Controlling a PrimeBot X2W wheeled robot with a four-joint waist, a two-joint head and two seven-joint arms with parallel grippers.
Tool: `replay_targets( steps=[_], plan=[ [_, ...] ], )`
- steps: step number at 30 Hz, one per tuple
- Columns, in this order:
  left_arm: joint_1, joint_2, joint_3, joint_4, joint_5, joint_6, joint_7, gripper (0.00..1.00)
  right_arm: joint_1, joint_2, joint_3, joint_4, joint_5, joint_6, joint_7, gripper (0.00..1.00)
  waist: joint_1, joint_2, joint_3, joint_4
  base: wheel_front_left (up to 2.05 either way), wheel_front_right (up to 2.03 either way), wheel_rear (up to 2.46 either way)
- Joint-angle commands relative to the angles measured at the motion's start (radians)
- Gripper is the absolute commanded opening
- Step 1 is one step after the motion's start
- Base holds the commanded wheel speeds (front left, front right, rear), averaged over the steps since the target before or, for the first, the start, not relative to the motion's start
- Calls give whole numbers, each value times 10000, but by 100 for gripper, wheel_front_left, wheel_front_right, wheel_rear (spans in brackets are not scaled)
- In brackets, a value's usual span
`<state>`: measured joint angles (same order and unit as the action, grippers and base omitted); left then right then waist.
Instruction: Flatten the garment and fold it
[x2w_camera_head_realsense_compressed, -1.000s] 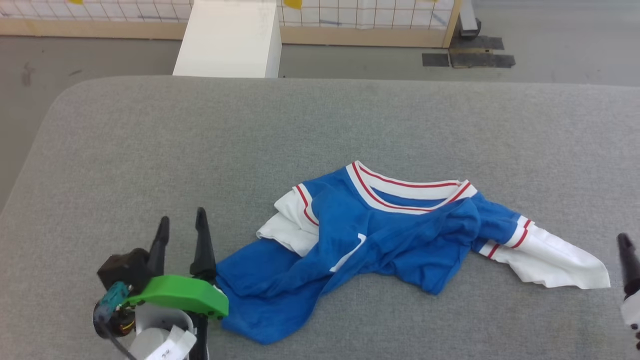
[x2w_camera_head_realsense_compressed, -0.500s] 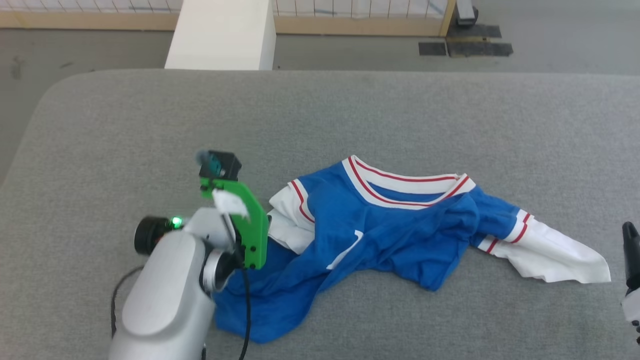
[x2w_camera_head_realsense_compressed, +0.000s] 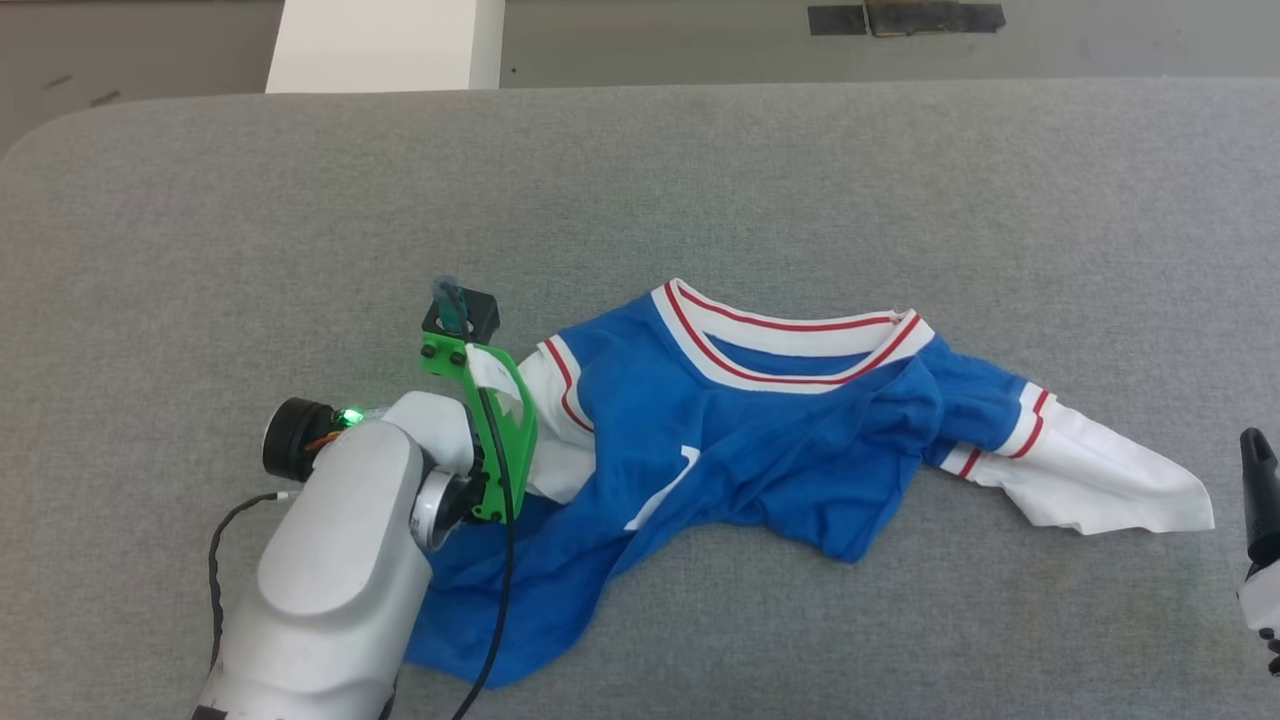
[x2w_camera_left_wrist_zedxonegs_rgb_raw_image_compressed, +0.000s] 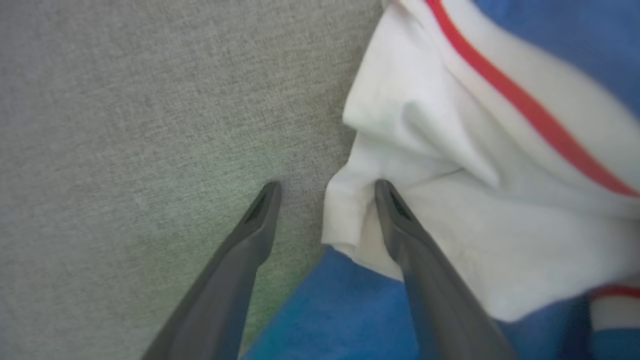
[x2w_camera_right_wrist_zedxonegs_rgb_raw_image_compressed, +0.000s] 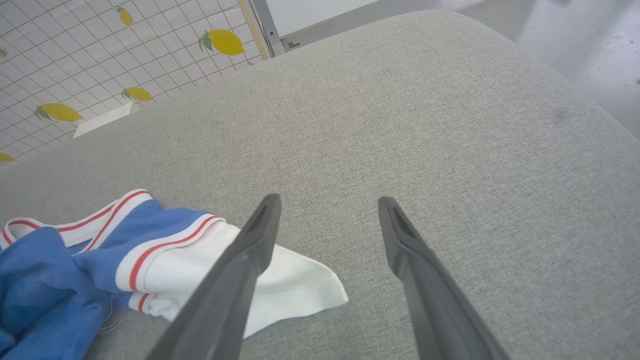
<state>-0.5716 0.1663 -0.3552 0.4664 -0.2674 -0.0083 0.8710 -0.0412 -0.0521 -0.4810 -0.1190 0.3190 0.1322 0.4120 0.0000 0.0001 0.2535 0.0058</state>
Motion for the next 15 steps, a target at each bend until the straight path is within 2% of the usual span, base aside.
replay_targets(
  steps=[1, 9, 15],
  plan=[
    [276, -46, -24, 398, -99, -7, 92, 0, -138, 16, -6, 12, 30, -15, -77, 100, 0, -1, 75, -40, 0, 0, 0],
    [503, -310, 536, 72, -997, -113, -421, 0, -114, 17, -78, 247, 7, -15, -162, 100, 0, -1, -91, 130, 0, 0, 0],
    [687, -412, 1518, -1047, -1761, 148, -1594, 0, -24, 14, 23, 251, -517, -15, -142, 100, 0, -1, -334, 198, 0, 0, 0]
  ],
)
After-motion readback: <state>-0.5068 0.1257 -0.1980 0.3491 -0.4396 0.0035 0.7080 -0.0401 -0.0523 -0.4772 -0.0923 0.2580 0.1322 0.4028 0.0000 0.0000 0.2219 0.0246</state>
